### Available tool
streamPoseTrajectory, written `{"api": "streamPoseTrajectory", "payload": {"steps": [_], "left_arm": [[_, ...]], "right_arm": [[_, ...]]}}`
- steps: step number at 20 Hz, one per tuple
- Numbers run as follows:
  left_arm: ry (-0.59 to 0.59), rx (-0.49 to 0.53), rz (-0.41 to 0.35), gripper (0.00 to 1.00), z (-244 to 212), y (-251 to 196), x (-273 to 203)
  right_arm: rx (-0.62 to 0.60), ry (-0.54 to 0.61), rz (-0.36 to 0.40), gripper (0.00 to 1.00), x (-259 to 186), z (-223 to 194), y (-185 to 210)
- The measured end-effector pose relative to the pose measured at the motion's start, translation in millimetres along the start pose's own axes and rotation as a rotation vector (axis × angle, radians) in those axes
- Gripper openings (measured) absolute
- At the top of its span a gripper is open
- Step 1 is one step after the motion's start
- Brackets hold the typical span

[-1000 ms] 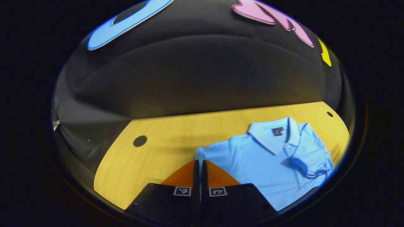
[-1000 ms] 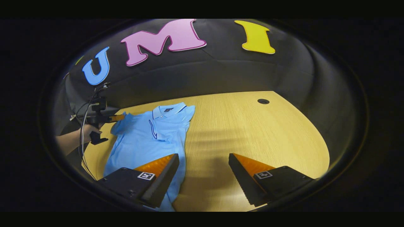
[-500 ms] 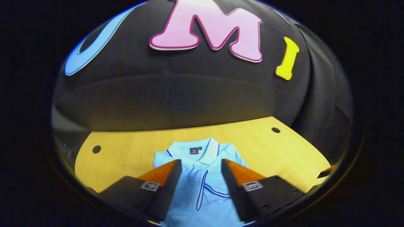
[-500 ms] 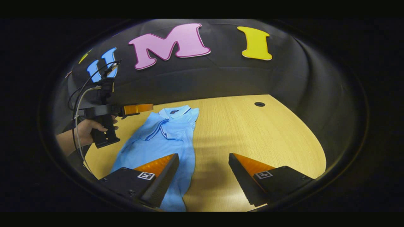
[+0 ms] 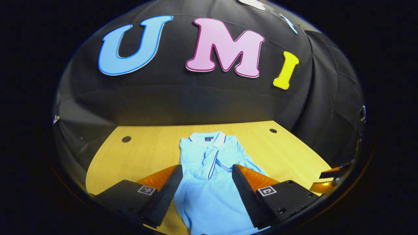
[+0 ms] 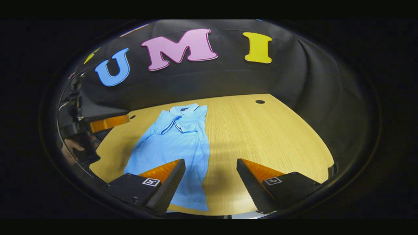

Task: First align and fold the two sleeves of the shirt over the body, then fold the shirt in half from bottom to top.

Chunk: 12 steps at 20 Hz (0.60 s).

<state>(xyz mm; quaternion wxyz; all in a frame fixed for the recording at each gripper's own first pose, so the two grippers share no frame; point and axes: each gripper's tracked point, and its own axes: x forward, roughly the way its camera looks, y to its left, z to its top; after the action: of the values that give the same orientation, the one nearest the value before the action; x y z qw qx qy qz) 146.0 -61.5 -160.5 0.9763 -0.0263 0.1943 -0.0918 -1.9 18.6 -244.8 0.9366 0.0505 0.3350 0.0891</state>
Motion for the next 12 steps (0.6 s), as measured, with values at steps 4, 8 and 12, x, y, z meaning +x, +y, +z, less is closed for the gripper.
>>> {"api": "streamPoseTrajectory", "payload": {"steps": [4,8,12], "left_arm": [[0.081,-0.042,0.016,0.97,-75,8,-60],[0.197,-0.073,0.047,0.97,-152,13,-82],[0.274,-0.077,0.061,0.97,-189,14,-81]], "right_arm": [[0.01,0.059,-0.003,0.99,-15,-42,13],[-0.02,0.13,-0.021,0.98,-6,-89,22],[0.022,0.215,-0.032,0.99,6,-127,31]]}}
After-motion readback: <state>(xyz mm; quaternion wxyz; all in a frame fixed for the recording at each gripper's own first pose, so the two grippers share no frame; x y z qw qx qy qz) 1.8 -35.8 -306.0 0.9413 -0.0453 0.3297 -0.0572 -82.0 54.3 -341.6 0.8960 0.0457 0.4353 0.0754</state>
